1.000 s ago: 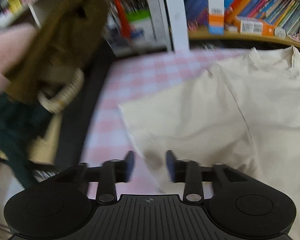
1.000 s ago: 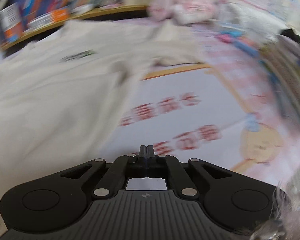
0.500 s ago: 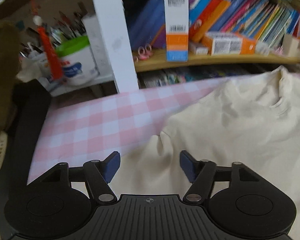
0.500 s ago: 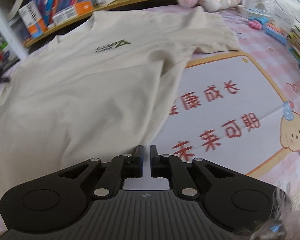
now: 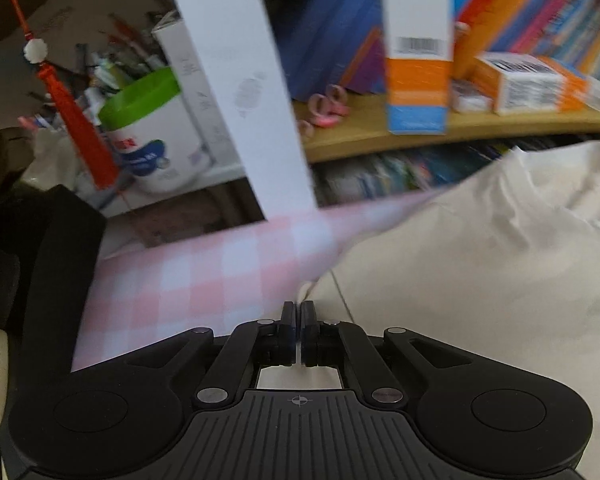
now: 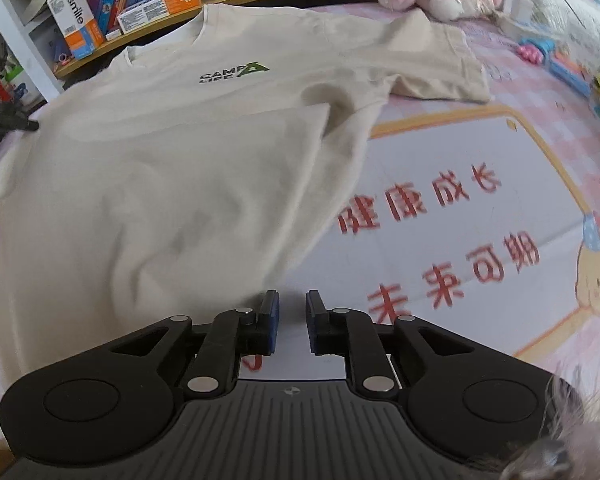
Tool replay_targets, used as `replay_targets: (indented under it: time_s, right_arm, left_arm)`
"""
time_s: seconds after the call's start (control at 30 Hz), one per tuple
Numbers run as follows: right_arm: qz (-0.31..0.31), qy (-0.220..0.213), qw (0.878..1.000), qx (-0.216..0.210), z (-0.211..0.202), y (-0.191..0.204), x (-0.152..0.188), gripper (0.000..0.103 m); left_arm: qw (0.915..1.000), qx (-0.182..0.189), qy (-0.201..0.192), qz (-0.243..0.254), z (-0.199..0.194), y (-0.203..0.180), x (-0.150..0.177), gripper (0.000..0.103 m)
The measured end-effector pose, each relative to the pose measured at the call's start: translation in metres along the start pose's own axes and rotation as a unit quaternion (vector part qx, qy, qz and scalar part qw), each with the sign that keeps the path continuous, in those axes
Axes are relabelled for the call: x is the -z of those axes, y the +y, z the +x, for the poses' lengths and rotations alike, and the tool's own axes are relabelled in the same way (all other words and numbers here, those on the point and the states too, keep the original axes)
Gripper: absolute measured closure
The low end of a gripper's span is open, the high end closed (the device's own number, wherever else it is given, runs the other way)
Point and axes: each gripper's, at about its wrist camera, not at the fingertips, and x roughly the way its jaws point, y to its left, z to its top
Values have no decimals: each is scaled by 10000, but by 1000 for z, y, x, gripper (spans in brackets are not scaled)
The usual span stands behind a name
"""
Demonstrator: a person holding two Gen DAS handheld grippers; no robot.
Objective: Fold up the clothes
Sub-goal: 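Pinch the shirt side with the left gripper and smooth it out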
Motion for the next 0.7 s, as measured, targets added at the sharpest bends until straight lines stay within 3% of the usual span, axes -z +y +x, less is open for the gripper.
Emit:
replay_targets:
  time_s: [0.07, 0.2, 0.27, 0.33, 0.4, 0.5, 0.57, 0.7]
  right_arm:
    - [-92, -15, 10000, 8, 3, 4, -3, 86]
    - [-145, -41, 9999, -62, 4, 7, -4, 83]
    - [-99, -62, 9999, -101, 2, 4, -1, 82]
    - [56, -96, 9998, -175, 0, 0, -1, 81]
    - [212, -132, 9994, -251, -2, -5, -1, 80]
    - [441, -222, 9979, -408, -6, -9, 0, 74]
    - [536, -266, 9969, -507, -8, -9, 1, 70]
    - [785, -235, 9938, -751, -8, -9, 6, 69]
  left_arm:
    - [9999, -116, -8, -64, 3, 1, -5, 93]
    - [9993, -298, -39, -216, 5, 3, -10, 71]
    - [9988, -49, -155, -454, -22, 8, 11, 66]
    - [9970, 200, -271, -691, -48, 13, 33, 55]
    - [9939, 449, -386, -927, -74, 17, 54, 37]
    - [9879, 844, -480, -1210, -110, 19, 89, 26]
    - [9849, 1080, -380, -1297, -130, 8, 117, 24]
    - [9849, 1174, -24, -1275, -161, -16, 166, 24]
